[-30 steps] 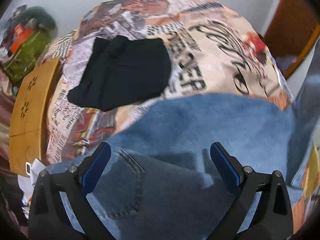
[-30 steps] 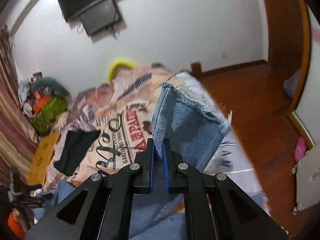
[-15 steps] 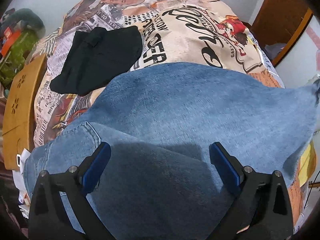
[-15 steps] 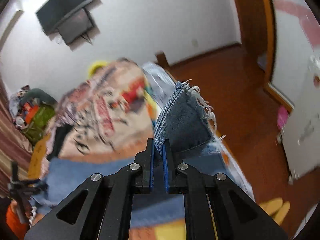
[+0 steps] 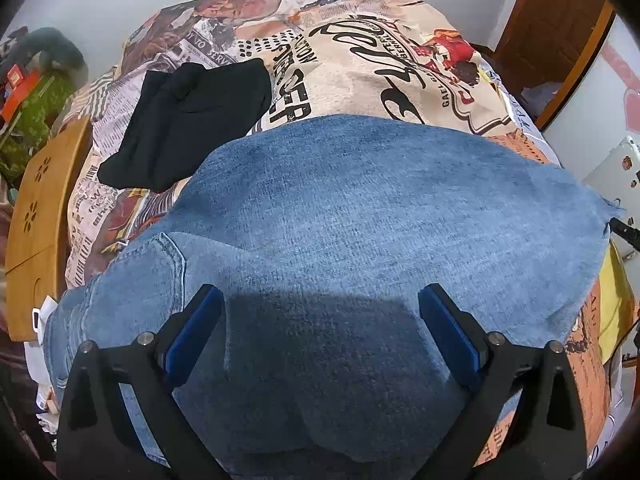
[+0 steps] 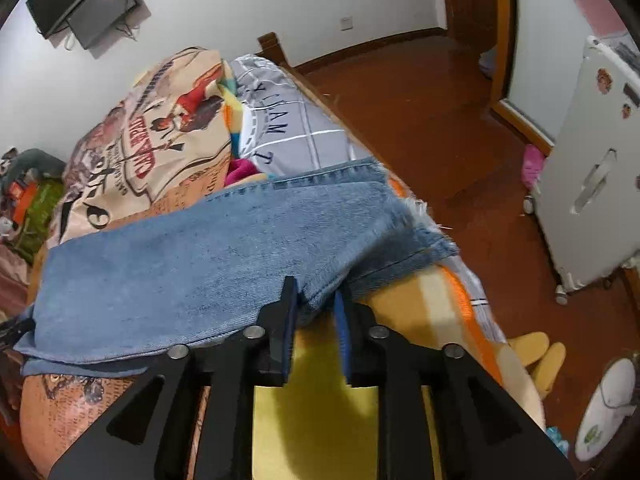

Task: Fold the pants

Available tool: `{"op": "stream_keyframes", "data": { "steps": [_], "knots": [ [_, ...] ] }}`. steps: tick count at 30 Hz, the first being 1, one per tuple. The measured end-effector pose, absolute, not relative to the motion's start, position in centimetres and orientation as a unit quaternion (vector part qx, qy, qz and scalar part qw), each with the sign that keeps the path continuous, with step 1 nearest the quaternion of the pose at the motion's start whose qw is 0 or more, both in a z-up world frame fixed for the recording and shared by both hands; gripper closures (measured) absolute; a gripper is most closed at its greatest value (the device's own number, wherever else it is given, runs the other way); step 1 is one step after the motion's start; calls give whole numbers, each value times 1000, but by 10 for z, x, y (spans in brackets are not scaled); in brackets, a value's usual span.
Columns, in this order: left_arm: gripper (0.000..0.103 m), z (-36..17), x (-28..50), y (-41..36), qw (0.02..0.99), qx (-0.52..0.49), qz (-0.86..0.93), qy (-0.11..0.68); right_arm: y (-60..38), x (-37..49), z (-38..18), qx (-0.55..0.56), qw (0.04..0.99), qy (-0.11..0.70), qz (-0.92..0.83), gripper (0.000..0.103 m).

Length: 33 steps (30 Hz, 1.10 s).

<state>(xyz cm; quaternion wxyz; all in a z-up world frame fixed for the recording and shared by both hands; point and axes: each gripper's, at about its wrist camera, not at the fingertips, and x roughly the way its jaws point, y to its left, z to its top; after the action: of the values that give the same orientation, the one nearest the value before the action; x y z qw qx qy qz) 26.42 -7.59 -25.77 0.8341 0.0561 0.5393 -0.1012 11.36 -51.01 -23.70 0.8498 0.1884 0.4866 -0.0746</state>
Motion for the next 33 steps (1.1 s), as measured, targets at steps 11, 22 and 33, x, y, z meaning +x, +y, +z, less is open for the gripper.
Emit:
{"op": "stream_keyframes", "data": {
  "steps": [11, 22, 33],
  "knots": [
    [3, -207, 249, -14, 886, 59, -40, 458, -439, 125, -155, 100, 903, 417, -29, 57],
    [3, -190, 244, 140, 893, -21, 89, 440, -278, 184, -112, 31, 910, 376, 170, 54],
    [3, -249, 244, 236, 857, -89, 146, 487, -151, 246, -130, -38, 863, 413, 289, 54]
  ]
}}
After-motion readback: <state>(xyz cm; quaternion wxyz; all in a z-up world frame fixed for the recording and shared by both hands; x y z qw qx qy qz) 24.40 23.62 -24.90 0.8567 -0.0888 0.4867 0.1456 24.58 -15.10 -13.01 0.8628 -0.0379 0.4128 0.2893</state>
